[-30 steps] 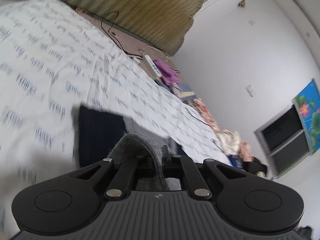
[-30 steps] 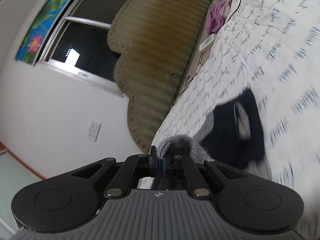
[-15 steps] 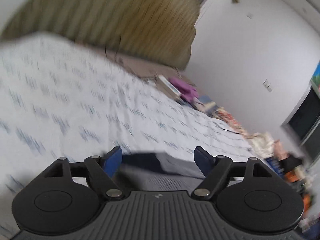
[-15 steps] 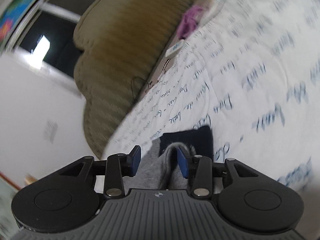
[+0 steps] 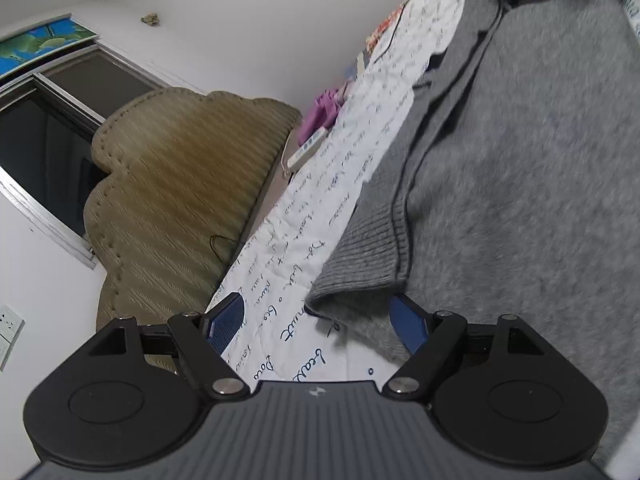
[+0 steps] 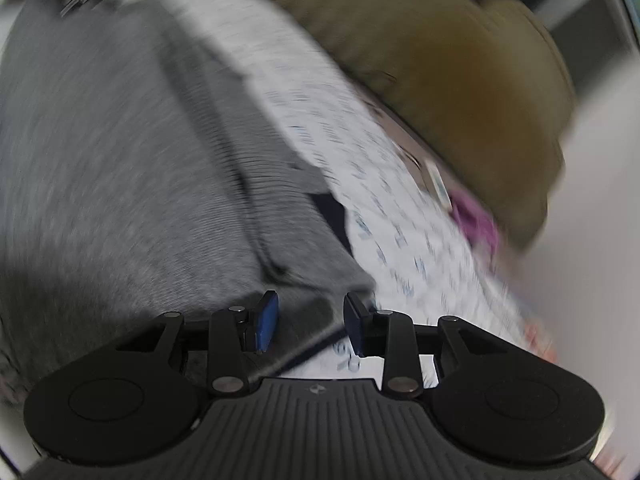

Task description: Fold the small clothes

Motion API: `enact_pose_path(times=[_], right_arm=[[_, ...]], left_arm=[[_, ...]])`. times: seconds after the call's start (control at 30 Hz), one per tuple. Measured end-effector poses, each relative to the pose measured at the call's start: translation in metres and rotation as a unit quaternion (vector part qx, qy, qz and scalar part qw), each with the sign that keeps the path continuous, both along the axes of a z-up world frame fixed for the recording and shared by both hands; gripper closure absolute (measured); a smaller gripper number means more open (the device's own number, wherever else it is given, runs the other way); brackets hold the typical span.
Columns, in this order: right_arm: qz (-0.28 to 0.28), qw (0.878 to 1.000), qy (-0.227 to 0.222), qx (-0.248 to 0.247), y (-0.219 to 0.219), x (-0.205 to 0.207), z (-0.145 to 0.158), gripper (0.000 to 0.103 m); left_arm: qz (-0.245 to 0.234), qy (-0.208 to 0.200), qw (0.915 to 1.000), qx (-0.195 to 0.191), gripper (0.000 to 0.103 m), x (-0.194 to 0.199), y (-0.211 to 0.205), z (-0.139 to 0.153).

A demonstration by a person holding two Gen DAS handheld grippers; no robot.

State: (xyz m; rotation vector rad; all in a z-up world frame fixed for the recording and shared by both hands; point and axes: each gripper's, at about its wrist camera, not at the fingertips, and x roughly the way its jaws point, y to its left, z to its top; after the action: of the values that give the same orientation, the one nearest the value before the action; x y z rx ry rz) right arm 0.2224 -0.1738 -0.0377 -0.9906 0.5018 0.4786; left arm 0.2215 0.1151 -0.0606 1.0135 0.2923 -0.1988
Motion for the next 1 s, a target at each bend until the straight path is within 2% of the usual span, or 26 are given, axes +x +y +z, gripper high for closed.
enact_pose_path(times=[0.1, 0.17, 0.23, 0.27, 0.3, 0.33, 0.37, 0.4, 0.43, 0.53, 0.57, 0.63, 0.7, 0.77, 0.8, 0.87, 0.93, 0.97, 1.0], right_arm=[[0.031, 0.998, -0.022, -0.049, 0.016, 0.007, -0.008, 0.063], [0.039, 0.997, -0.033, -0.058, 0.026, 0.014, -0.007, 0.062], [0.042, 0.997, -0.026, -0.059, 0.03, 0.021, -0.006, 0.063], [0.04, 0.997, -0.02, -0.06, 0.031, 0.024, -0.006, 0.064], [0.037, 0.997, -0.01, -0.06, 0.032, 0.027, -0.006, 0.079], [0.037, 0.998, -0.003, -0.056, 0.032, 0.028, -0.006, 0.088], [0.032, 0.998, 0.002, -0.049, 0.032, 0.025, -0.005, 0.09], [0.025, 0.999, 0.006, -0.039, 0.032, 0.026, -0.004, 0.095], [0.017, 0.999, 0.015, -0.029, 0.03, 0.027, -0.003, 0.095], [-0.012, 0.999, 0.036, 0.029, 0.022, 0.036, 0.005, 0.098], [-0.025, 0.997, 0.04, 0.054, 0.018, 0.04, 0.01, 0.098], [-0.056, 0.991, 0.04, 0.116, 0.006, 0.049, 0.024, 0.098], [-0.103, 0.973, 0.038, 0.203, -0.015, 0.066, 0.043, 0.098], [-0.164, 0.944, 0.061, 0.279, -0.041, 0.093, 0.051, 0.098], [-0.194, 0.931, 0.081, 0.299, -0.05, 0.108, 0.047, 0.098], [-0.237, 0.913, 0.119, 0.311, -0.059, 0.13, 0.026, 0.098], [-0.249, 0.908, 0.13, 0.31, -0.055, 0.138, 0.007, 0.097], [-0.253, 0.907, 0.126, 0.312, -0.051, 0.136, 0.001, 0.084], [-0.255, 0.906, 0.117, 0.317, -0.048, 0.133, -0.001, 0.076]], left_arm=[[-0.013, -0.006, 0.9995, 0.03, 0.022, 0.007, -0.009, -0.002], [-0.032, -0.003, 0.9982, 0.051, 0.022, 0.01, -0.014, -0.003], [-0.05, 0.001, 0.9962, 0.072, 0.022, 0.012, -0.02, -0.005], [-0.058, 0.004, 0.9951, 0.08, 0.025, 0.013, -0.022, -0.006], [-0.066, 0.008, 0.9941, 0.086, 0.028, 0.011, -0.024, -0.007], [-0.072, 0.012, 0.9934, 0.088, 0.041, 0.012, -0.025, -0.008], [-0.074, 0.018, 0.9934, 0.086, 0.065, 0.014, -0.026, -0.01], [-0.072, 0.026, 0.9935, 0.084, 0.079, 0.015, -0.026, -0.012], [-0.071, 0.035, 0.9932, 0.085, 0.098, 0.019, -0.027, -0.014], [-0.062, 0.047, 0.9951, 0.061, 0.098, 0.03, -0.023, -0.018], [-0.055, 0.043, 0.997, 0.033, 0.098, 0.033, -0.021, -0.011], [-0.028, 0.048, 0.997, -0.054, 0.098, 0.046, -0.015, 0.013], [0.007, 0.053, 0.988, -0.145, 0.098, 0.066, -0.003, 0.034], [0.053, 0.068, 0.9754, -0.203, 0.098, 0.093, 0.006, 0.038], [0.071, 0.081, 0.9703, -0.217, 0.098, 0.106, 0.007, 0.033], [0.102, 0.101, 0.9667, -0.212, 0.098, 0.125, 0.003, 0.015], [0.129, 0.111, 0.9676, -0.186, 0.095, 0.135, -0.003, -0.003], [0.136, 0.118, 0.9677, -0.177, 0.095, 0.137, -0.004, -0.011], [0.134, 0.108, 0.97, -0.171, 0.094, 0.131, -0.005, -0.012]])
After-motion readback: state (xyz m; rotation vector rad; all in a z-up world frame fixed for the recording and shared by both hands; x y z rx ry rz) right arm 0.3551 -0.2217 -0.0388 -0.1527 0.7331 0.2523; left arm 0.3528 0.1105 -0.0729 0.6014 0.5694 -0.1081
